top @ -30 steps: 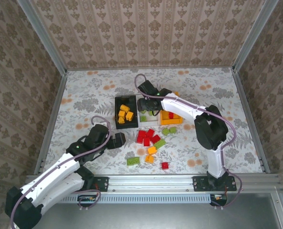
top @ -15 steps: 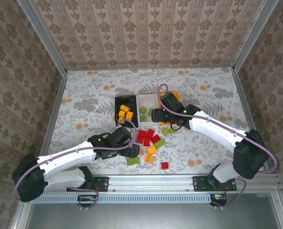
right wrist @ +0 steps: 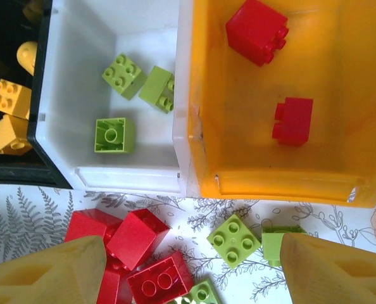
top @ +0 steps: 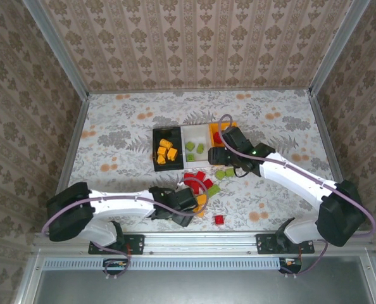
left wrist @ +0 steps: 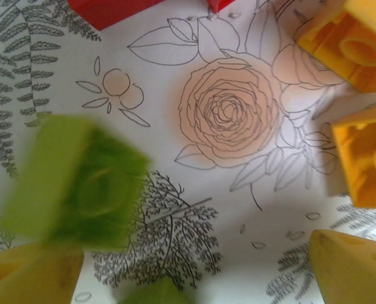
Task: Sort the legos into containers by color
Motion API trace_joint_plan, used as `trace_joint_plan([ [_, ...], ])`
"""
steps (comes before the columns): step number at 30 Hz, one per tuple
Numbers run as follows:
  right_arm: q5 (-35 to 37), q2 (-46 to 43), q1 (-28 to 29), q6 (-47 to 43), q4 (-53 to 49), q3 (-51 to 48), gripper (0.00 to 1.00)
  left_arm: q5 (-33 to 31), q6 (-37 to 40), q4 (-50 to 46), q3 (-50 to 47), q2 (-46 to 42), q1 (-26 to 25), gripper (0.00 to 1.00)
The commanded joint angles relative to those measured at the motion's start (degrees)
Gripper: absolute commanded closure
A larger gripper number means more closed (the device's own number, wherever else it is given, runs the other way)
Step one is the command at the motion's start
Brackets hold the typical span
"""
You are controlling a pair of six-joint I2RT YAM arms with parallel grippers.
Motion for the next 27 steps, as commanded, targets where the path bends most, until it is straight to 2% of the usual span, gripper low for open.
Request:
trace_joint_plan([
  [1,0.9,-1.9,-1.1,0.1,0.8,-0.5,0.26,-1.7,2.5,0.8,2.1,1.9,-0.6,0.13],
  [3,0.6,-2.5,-1.5,0.0,0.8,-0.9,0.26,-2.5,2.0,-0.1,2.8,3.0,-0.5,0.17],
  [6,0.4,-3.4,-2.1,-0.1,0.9,-1.4,0.26,-3.6,0.9,-1.0,2.7,2.8,-0.4,0.18],
  [10,0.1,-3.7,-2.6,-0.2,0.7,-1.4,0.25,-3.7,0.4,-1.3,2.2,-2.2,0.5,0.19],
  [13,-0.2,-3.7,-2.7,-0.3,0.7,-1.2,0.25,-4.0,-0.6,-5.4,3.1,-5.2,0.9,0.18],
  [20,-0.2,-4.1,-2.7,-0.1,1.1,-1.9,0.25,1.6,-8.0,-11.7,-0.5,-8.5,0.9,0.19],
  [27,-0.2,-4.4,-2.9,-0.4,0.9,-1.6,0.25,4.2,-11.3,-8.8,-5.6,-11.3,0.5,0.17],
])
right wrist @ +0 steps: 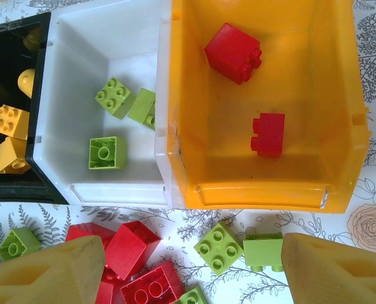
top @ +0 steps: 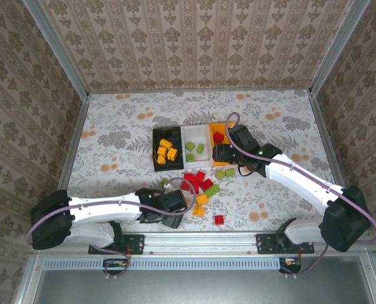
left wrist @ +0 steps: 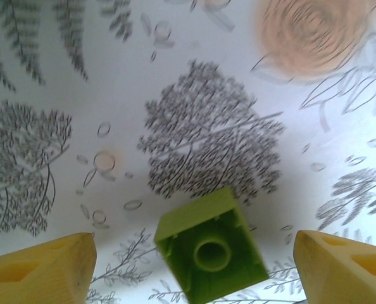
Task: Sort the legos into containers by color
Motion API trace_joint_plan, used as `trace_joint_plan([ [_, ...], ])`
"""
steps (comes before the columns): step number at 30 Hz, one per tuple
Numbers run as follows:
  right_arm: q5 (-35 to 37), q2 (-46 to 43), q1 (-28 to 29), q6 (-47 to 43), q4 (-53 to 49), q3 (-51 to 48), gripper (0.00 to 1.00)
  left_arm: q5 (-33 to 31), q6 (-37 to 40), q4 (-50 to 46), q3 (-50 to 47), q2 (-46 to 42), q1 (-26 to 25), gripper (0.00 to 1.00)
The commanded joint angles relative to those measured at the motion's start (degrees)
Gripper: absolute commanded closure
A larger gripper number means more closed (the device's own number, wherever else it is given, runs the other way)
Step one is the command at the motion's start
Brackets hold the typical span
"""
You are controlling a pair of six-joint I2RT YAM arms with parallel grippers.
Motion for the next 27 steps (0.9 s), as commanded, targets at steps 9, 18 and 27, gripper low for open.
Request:
trace_joint_plan([
  [9,0.1,-3.5,-1.4,-0.6,-1.0,0.1,0.25,3.2,-0.8,7.3,-1.0,7.3,1.1,0.32],
  [18,0.0,-3.7,-1.9,-0.3,-0.7,-0.3,0.25,3.0,-1.3,5.7,-0.6,5.3,0.9,0.57],
  [27,0.0,-4.8,-2.5,0.3,-0.4,-1.7,0.25,0.6,3.7,0.9,6.5,0.4,4.9,0.7],
])
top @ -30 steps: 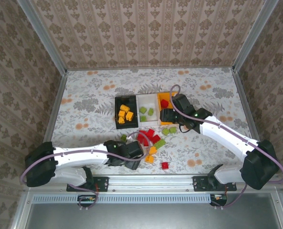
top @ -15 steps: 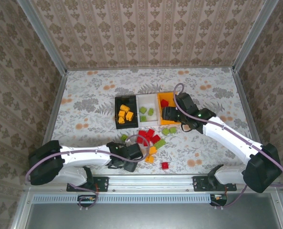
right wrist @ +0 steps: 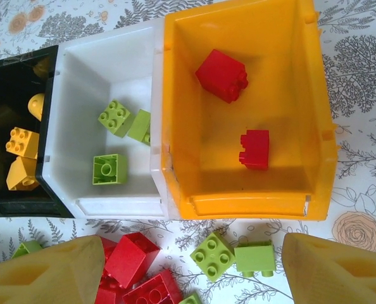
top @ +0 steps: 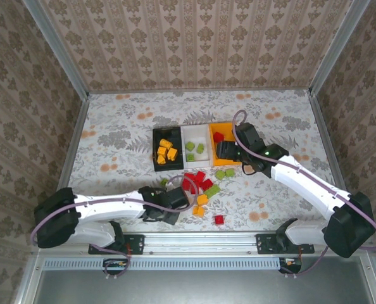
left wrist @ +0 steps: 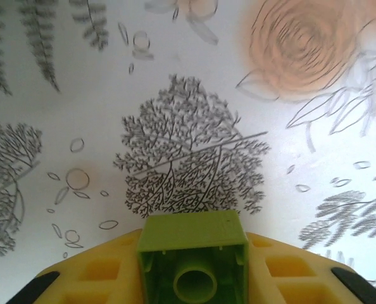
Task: Sort the legos into containers by color
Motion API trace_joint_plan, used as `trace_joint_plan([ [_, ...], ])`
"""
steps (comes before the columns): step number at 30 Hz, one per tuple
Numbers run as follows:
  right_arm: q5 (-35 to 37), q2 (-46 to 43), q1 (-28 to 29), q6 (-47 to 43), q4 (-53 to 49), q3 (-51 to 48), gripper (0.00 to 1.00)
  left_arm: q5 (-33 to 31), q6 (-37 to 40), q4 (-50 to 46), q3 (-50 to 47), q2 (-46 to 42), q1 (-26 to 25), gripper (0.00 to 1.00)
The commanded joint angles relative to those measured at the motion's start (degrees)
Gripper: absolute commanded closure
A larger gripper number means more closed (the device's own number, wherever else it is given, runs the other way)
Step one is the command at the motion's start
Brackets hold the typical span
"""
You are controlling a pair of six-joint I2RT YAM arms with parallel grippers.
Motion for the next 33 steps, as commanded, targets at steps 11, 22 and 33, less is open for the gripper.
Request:
trace_joint_plan([
  [11,0.5,-4.7,-1.7,1.4,-0.7,-5.3,0.25,2.7,20.8,6.2,29.0,12.6,19.4,0.7],
  [22,0.8,-6.6,-2.0,1.8,-1.6,-8.5,0.25,4.4,22.8,7.6,47.7,34.6,24.8,0.62],
  [33,-2.0,-7.5,-2.0,1.0,-1.8,-10.3,0.24,5.6,21.4,8.1,50.4,32.7,25.3,0.25],
])
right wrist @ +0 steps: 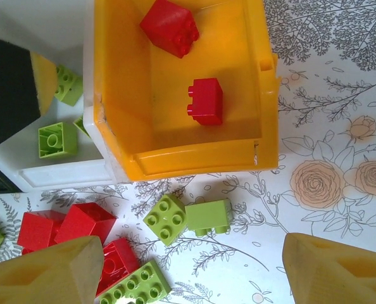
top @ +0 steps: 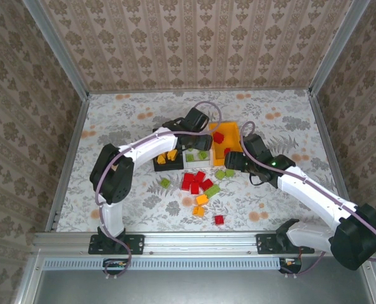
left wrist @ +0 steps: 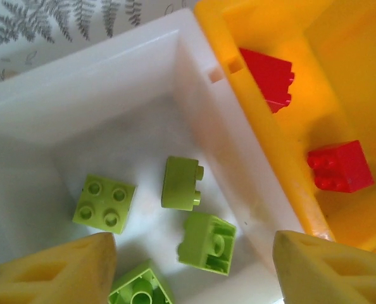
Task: Sort the legos into containers by color
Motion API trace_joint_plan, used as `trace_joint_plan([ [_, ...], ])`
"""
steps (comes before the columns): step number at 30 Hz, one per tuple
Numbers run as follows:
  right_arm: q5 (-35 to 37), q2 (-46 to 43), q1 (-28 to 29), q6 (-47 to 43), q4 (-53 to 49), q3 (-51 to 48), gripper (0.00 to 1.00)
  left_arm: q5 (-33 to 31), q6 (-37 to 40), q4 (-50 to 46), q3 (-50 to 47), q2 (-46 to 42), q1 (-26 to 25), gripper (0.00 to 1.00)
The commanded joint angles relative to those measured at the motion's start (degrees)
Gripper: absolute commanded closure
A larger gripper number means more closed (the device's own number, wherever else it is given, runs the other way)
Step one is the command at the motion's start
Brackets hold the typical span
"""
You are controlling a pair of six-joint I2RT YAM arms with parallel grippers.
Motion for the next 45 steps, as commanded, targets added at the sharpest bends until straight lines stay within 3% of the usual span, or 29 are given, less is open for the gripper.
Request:
trace_joint_plan([
  [1,-3.4,-0.9,-0.2,-0.8,-0.8,-1.3,0.24,1.5,-1.0,0.9,-0.9,-6.2,0.0,0.2],
  [6,-6.5,2.0,2.9,-2.9,-0.1,-1.6,0.24,1.8,-3.0,4.3,-9.7,-17.0,-2.2,0.0],
  [14,-6.4,11.8,15.7,-6.6,1.3,1.6,0.25,-4.6,-8.9,5.1,-28.7,-36.4,-7.2,0.0],
  [23,-2.0,20.1,26.4,-3.7,1.1,3.6,0.25,-11.8,-17.1,1.7,-46.3,-57.4,-8.2,0.0],
  [29,0.6,24.2,28.8,-3.3,1.1,5.8,0.26,-14.3,-20.2,-1.6,-51.1,-64.3,-8.1,0.0],
  [36,2.2,27.0,29.0,-3.0,0.2,7.3,0.3,-14.7,-20.4,-3.2,-52.1,-66.1,-7.5,0.0],
  [45,1.3,28.1,29.0,-3.1,0.4,7.1,0.49,-15.1,-20.3,-3.7,-52.3,-66.4,-6.6,0.0],
])
